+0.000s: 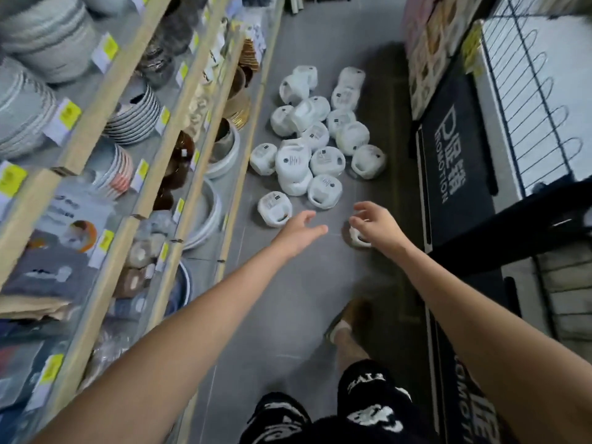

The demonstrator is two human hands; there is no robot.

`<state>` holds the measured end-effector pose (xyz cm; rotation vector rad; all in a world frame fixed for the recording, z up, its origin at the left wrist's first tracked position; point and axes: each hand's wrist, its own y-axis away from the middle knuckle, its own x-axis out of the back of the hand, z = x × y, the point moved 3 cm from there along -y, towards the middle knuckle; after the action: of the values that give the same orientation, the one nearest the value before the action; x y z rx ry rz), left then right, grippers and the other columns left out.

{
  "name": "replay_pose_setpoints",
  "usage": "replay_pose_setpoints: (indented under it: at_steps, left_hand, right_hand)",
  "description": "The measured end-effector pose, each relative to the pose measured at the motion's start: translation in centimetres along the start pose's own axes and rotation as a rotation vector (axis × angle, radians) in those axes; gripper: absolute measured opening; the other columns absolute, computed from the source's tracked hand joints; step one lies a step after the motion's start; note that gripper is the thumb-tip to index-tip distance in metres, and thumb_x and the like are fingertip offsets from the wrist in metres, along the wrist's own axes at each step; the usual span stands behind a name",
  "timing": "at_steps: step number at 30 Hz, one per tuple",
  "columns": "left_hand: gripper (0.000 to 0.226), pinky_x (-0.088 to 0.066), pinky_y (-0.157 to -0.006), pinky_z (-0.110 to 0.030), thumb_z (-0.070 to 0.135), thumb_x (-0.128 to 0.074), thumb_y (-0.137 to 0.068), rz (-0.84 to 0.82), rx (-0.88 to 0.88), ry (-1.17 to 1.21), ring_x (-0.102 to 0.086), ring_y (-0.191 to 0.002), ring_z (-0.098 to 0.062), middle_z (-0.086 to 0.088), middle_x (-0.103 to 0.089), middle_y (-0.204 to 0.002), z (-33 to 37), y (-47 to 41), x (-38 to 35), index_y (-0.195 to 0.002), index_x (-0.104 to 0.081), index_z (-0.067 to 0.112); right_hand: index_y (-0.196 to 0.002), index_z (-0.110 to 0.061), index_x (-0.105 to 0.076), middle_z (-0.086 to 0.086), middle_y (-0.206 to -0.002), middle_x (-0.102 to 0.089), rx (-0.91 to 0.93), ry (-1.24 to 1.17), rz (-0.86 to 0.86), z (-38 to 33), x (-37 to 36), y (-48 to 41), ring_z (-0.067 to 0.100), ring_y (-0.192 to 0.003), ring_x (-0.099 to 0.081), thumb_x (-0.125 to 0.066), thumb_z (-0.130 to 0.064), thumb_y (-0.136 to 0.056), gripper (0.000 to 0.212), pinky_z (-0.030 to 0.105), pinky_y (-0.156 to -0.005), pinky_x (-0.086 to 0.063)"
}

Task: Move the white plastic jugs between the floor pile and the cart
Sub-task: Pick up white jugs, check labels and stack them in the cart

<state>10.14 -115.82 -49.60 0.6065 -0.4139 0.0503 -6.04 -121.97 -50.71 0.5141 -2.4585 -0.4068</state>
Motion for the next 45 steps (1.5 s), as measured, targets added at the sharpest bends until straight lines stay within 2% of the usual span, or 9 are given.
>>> replay_pose_setpoints:
  at_steps: [5, 12, 16, 20, 24, 31, 37, 42, 45]
  left_hand:
    - [0.058, -0.029, -0.106, -0.024, 0.024, -0.062, -0.092, -0.041, 0.071, 0.036, -0.038, -0.137, -0.016, -0.006, -0.04, -0.149, 5.5, -8.2, -3.0, -0.143, -0.039, 0.009]
    - [0.062, -0.029, -0.107, -0.027, 0.023, -0.06, -0.092, -0.063, 0.226, 0.175, -0.037, -0.138, -0.019, -0.008, -0.036, -0.151, 6.9, -18.0, -6.2, -0.146, -0.034, 0.01]
    - [0.037, -0.038, -0.09, -0.019, 0.02, -0.059, -0.093, -0.065, 0.312, 0.221, -0.046, -0.125, -0.019, -0.003, -0.055, -0.129, 5.3, -24.7, -8.3, -0.128, -0.051, 0.012]
    - [0.065, -0.033, -0.103, -0.027, 0.028, -0.06, -0.092, -0.11, 0.406, 0.233, -0.038, -0.136, -0.023, -0.009, -0.036, -0.151, 2.7, -32.2, -11.1, -0.147, -0.03, 0.011]
    - [0.06, -0.028, -0.073, -0.014, 0.03, -0.058, -0.094, -0.122, 0.495, 0.21, -0.043, -0.129, -0.023, -0.007, -0.044, -0.145, -1.1, -39.4, -14.3, -0.146, -0.032, 0.016]
    - [0.063, -0.036, -0.065, -0.008, 0.02, -0.064, -0.09, -0.108, 0.645, 0.406, -0.046, -0.119, -0.016, -0.004, -0.042, -0.14, -13.3, -53.2, -22.8, -0.142, -0.031, 0.011]
    - [0.101, -0.04, -0.107, -0.043, 0.033, -0.08, -0.071, -0.069, 0.74, 0.584, -0.041, -0.133, -0.029, -0.011, -0.036, -0.146, -23.5, -62.2, -30.7, -0.148, -0.019, 0.01]
    - [0.129, -0.048, -0.1, -0.044, 0.083, -0.076, -0.03, -0.021, 0.727, 0.566, -0.057, -0.117, -0.023, -0.006, -0.057, -0.127, -29.5, -65.6, -36.1, -0.135, -0.041, 0.015]
    - [0.121, -0.052, -0.094, -0.043, 0.077, -0.081, -0.038, -0.054, 0.713, 0.7, -0.063, -0.11, -0.021, -0.003, -0.061, -0.123, -34.0, -65.9, -39.9, -0.135, -0.042, 0.014]
  right_hand:
    - [-0.126, -0.006, -0.057, 0.015, -0.112, -0.066, -0.082, 0.014, -0.004, 1.9, 6.6, -9.2, 0.027, -0.103, -0.063, -0.06, -0.014, -0.091, 0.036, 0.042, -0.099, -0.047]
    - [-0.13, -0.005, -0.054, 0.016, -0.12, -0.063, -0.166, 0.014, -0.06, 4.3, 9.7, -19.1, 0.027, -0.11, -0.061, -0.057, -0.014, -0.093, 0.038, 0.04, -0.101, -0.046]
    - [-0.13, -0.007, -0.053, 0.015, -0.118, -0.063, -0.236, 0.041, -0.096, 7.6, 8.7, -24.5, 0.025, -0.108, -0.06, -0.056, -0.012, -0.094, 0.037, 0.034, -0.095, -0.046]
    - [-0.131, -0.006, -0.052, 0.012, -0.117, -0.062, -0.308, 0.06, -0.138, 12.3, 6.4, -30.7, 0.02, -0.102, -0.059, -0.057, -0.012, -0.094, 0.038, 0.027, -0.086, -0.044]
    - [-0.129, -0.007, -0.053, 0.01, -0.119, -0.062, -0.403, 0.112, -0.167, 18.9, 3.2, -37.1, 0.021, -0.106, -0.059, -0.059, -0.013, -0.092, 0.038, 0.026, -0.084, -0.044]
    - [-0.139, -0.011, -0.045, 0.011, -0.137, -0.051, -0.546, 0.288, -0.271, 32.6, -2.7, -49.4, 0.029, -0.124, -0.051, -0.059, -0.02, -0.094, 0.048, 0.033, -0.099, -0.042]
    - [-0.149, -0.018, -0.029, 0.01, -0.152, -0.029, -0.555, 0.332, -0.316, 42.9, -7.1, -58.3, 0.032, -0.136, -0.038, -0.067, -0.035, -0.089, 0.073, 0.046, -0.107, -0.039]
    - [-0.152, -0.026, -0.021, 0.007, -0.154, -0.027, -0.6, 0.283, -0.406, 49.5, -9.5, -61.5, 0.028, -0.135, -0.038, -0.066, -0.047, -0.085, 0.083, 0.045, -0.102, -0.038]
    - [-0.145, -0.026, -0.033, 0.002, -0.142, -0.041, -0.584, 0.226, -0.418, 52.1, -9.7, -62.0, 0.018, -0.12, -0.046, -0.065, -0.047, -0.086, 0.07, 0.03, -0.085, -0.042]
